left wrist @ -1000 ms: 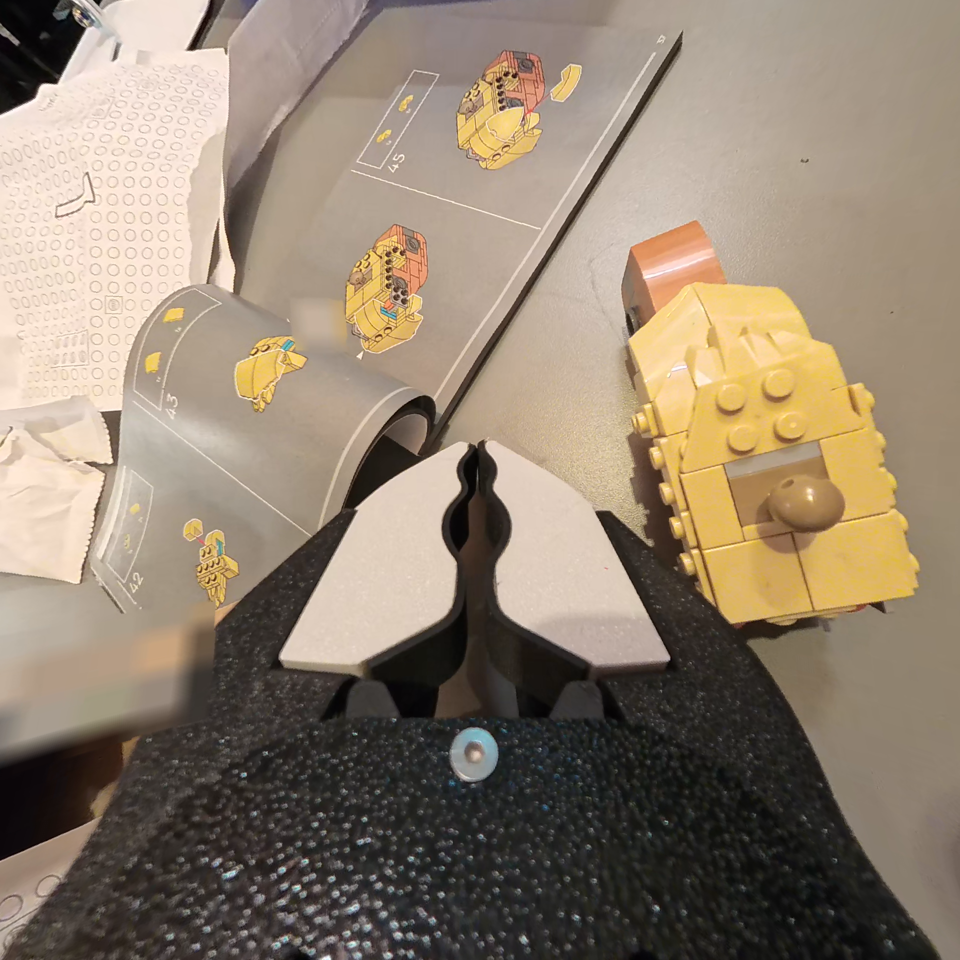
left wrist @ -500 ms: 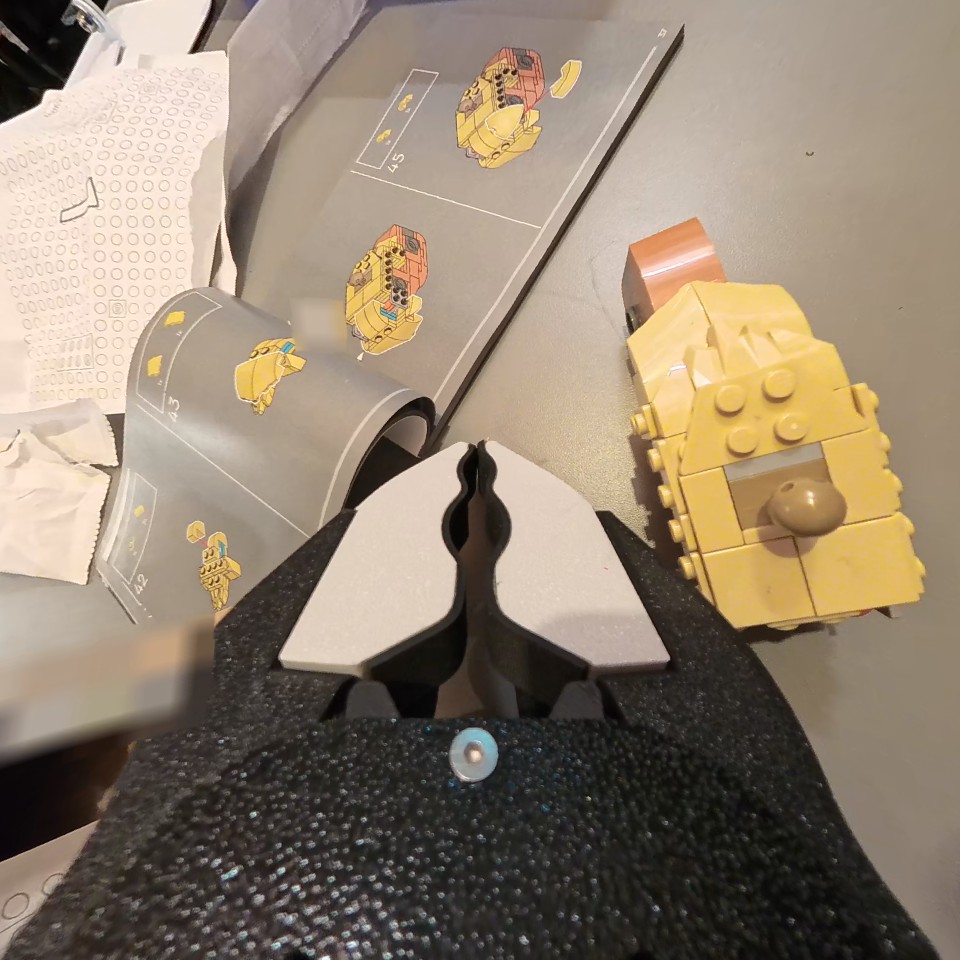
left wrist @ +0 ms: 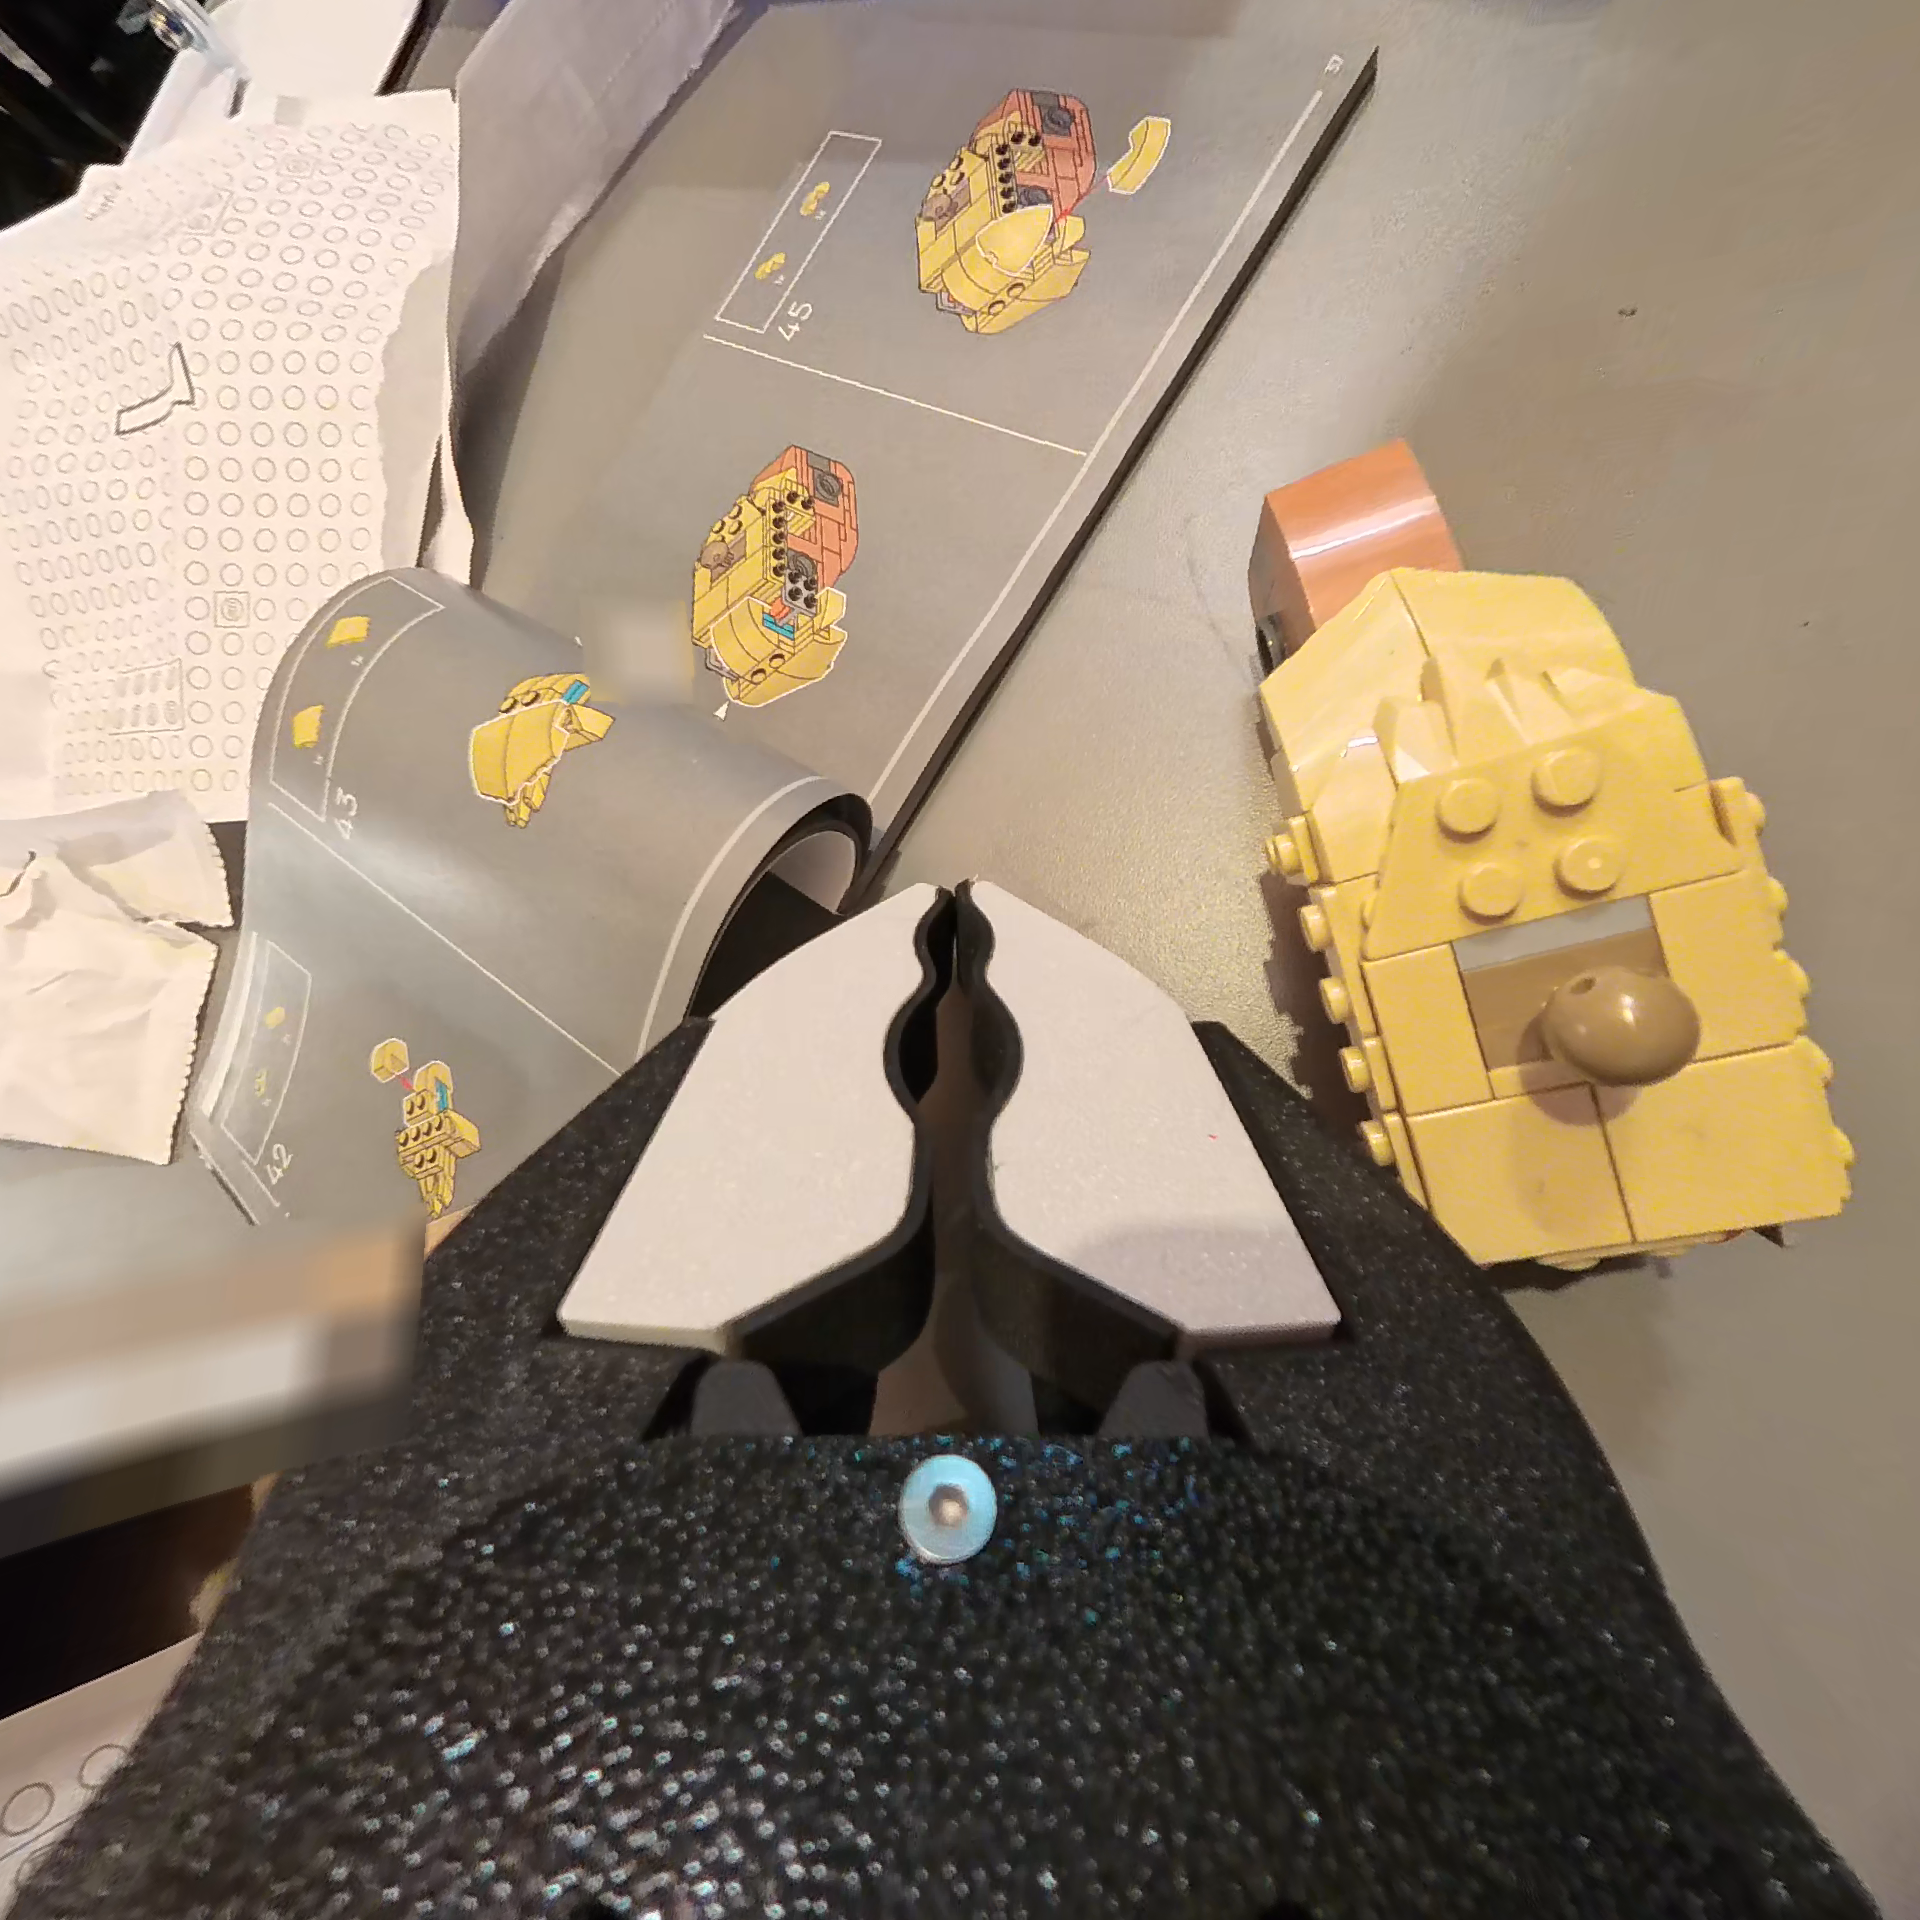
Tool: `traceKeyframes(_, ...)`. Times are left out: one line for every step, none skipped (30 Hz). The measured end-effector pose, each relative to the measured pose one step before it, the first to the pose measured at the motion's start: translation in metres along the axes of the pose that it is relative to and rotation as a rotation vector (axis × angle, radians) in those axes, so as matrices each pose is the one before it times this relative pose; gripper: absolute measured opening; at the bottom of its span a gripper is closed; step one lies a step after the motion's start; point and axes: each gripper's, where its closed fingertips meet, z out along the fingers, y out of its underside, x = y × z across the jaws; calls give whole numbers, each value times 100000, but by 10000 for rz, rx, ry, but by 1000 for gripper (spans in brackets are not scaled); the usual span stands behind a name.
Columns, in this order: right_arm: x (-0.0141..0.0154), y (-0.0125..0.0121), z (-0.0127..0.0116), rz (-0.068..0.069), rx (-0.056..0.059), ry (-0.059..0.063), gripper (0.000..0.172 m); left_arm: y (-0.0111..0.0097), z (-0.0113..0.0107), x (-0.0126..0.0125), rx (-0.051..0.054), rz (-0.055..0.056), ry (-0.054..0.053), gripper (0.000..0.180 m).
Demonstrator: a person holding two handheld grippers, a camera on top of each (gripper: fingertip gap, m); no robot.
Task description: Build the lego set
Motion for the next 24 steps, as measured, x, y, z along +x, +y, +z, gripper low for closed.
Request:
traceKeyframes(-1199, 247, 957, -49, -41, -193, 8, 10, 0, -31, -1, -13, -15, 0)
traceKeyframes(-727, 140, 824, -12, -6, -86, 8, 5, 3, -32, 3, -10, -15, 0)
traceKeyframes(-366, 226, 697, -17, -95, -8, 8, 6, 8, -38, 0, -14, -17, 0)
traceKeyframes(-192, 199, 570, -14, -87, -20, 8, 11, 0, -43, -1, -11, -24, 0)
traceKeyframes(-147, 161, 459, 20, -76, -92, 8, 16, -7, -42, -2, -13, -28, 0)
traceKeyframes(-39, -241, 141, 32, 179, -83, 8, -8, -10, -29, 9, -4, -22, 0)
traceKeyframes(52, -43, -3, 84, 8, -86, 8, -7, -11, -18, 8, 0, -11, 0)
traceKeyframes(241, 155, 21, 2, -130, 60, 8, 6, -7, -14, 8, 0, -4, 0)
traceKeyframes(248, 33, -70, -55, -30, 94, 8, -9, -10, -2, 9, -3, 0, 0)
traceKeyframes(154, 46, -120, -7, -35, -10, 9, -6, -21, -7, 7, -7, 2, 0)
traceKeyframes(147, 75, -218, 14, -42, -42, 10, 12, -5, 0, 1, -6, 7, 0)
traceKeyframes(283, 36, -368, 0, -11, 14, 12, 15, -7, 11, -2, -4, 17, 0)
traceKeyframes(348, 9, -534, -2, 9, 21, 14, -2, -14, 28, 0, 2, 21, 0)
traceKeyframes(335, -27, -664, -2, 33, -25, 15, 10, 4, 35, -7, 8, 24, 0)
traceKeyframes(471, -67, -770, 6, 53, 8, 18, 13, 16, 35, -18, 20, 21, 0)
traceKeyframes(631, -101, -811, 21, 50, 62, 20, 14, 21, 33, -15, 23, 9, 0)
traceKeyframes(806, -94, -869, 1, 21, 121, 21, -11, -4, 34, 5, 14, 14, 0)
traceKeyframes(1079, -108, -960, -46, -12, 229, 22, 4, -7, 16, 0, 6, 10, 0)
traceKeyframes(1532, -117, -1048, -74, -46, 400, 22, 4, -17, 19, 0, 2, 18, 0)
traceKeyframes(2000, -96, -1022, -79, -87, 522, 22, 2, -1, 16, -1, 0, 13, 0)
traceKeyframes(2402, -69, -885, -69, -126, 568, 21, -4, 2, 15, -2, 4, 9, 0)
traceKeyframes(2869, 30, -600, -143, -217, 695, 20, -6, -2, 17, 3, 6, 6, 0)
traceKeyframes(3212, 193, -166, -353, -358, 838, 20, -6, 3, 1, 0, 4, -2, 0)
traceKeyframes(2994, 423, 385, -488, -477, 691, 20, -3, 2, -2, 2, 2, -1, 0)
